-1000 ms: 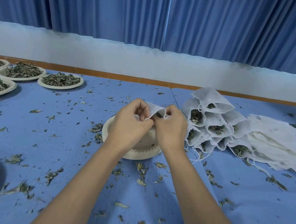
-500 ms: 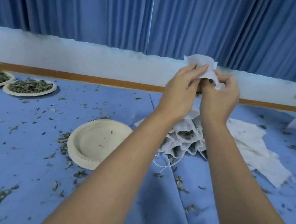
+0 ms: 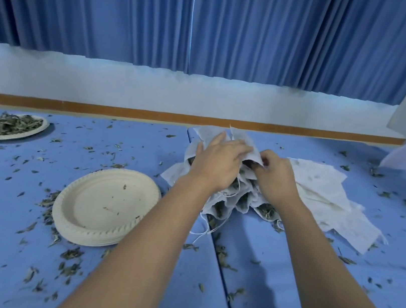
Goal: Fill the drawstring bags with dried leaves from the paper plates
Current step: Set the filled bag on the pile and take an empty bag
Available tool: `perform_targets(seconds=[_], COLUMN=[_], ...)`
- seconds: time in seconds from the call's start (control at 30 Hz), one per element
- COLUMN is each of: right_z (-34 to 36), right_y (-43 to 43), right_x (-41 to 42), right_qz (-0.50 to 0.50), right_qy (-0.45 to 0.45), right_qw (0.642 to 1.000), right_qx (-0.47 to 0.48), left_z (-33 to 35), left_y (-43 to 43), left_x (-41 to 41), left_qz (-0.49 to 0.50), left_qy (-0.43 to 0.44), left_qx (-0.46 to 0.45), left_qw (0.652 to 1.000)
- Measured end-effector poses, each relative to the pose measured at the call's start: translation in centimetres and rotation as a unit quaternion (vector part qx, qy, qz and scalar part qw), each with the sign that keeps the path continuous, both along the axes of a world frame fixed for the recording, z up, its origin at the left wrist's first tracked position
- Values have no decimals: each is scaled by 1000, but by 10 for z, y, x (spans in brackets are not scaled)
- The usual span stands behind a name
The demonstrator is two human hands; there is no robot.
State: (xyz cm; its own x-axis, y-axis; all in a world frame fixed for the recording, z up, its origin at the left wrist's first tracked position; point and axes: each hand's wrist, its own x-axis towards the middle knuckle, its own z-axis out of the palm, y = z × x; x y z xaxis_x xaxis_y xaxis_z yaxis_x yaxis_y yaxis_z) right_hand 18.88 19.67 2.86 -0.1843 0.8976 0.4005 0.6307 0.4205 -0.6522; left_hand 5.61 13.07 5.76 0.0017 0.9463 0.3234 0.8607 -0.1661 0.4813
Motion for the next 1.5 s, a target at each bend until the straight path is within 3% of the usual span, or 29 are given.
perform_targets(seconds=[0.2,0.3,0.37,0.4,0.47,0.53,0.63,0.77,0.87,0.97,1.13,1.2,1.3,1.4,1.5], right_z=[-1,2,5,5,-1,-14,-33,-44,-52,-54,-50,-53,-56,-56,-52], right_y=[-8,-20,-21,-18,-8,5,16,19,17,15,19,17,8,1,-4], right_x=[5,10,19,24,34,45,59,71,75,76,74,74,71,66,62], right_qz=[-5,14,-41,-95,-199,-224,-213,-219,-247,-252,-220,-220,-248,-258,-230], right_qy=[83,241,343,344,235,56,-172,-207,-168,-188,-271,-225,-86,9,136], right_qw=[996,970,938,932,951,972,952,938,950,948,927,941,965,955,949], right_qx=[-27,-14,42,60,35,-42,-139,-171,-91,-50,-138,-126,21,148,164], left_z=[-4,-2,2,3,5,5,0,-10,-12,-13,-14,-14,-16,-19,-22], left_y=[1,-1,-4,-5,-8,-11,-15,-16,-15,-16,-21,-21,-22,-22,-21], left_x=[3,6,11,14,22,35,54,67,70,73,72,70,71,72,72], left_qz=[12,25,25,23,22,17,-15,-23,-7,-8,8,10,6,6,10], left_qy=[24,26,22,22,22,19,37,25,1,-1,-43,-52,-60,-64,-90], left_qx=[0,33,72,92,134,180,219,213,214,215,230,227,224,211,192], left_qw=[1000,999,997,995,991,983,975,976,977,977,972,972,973,975,977])
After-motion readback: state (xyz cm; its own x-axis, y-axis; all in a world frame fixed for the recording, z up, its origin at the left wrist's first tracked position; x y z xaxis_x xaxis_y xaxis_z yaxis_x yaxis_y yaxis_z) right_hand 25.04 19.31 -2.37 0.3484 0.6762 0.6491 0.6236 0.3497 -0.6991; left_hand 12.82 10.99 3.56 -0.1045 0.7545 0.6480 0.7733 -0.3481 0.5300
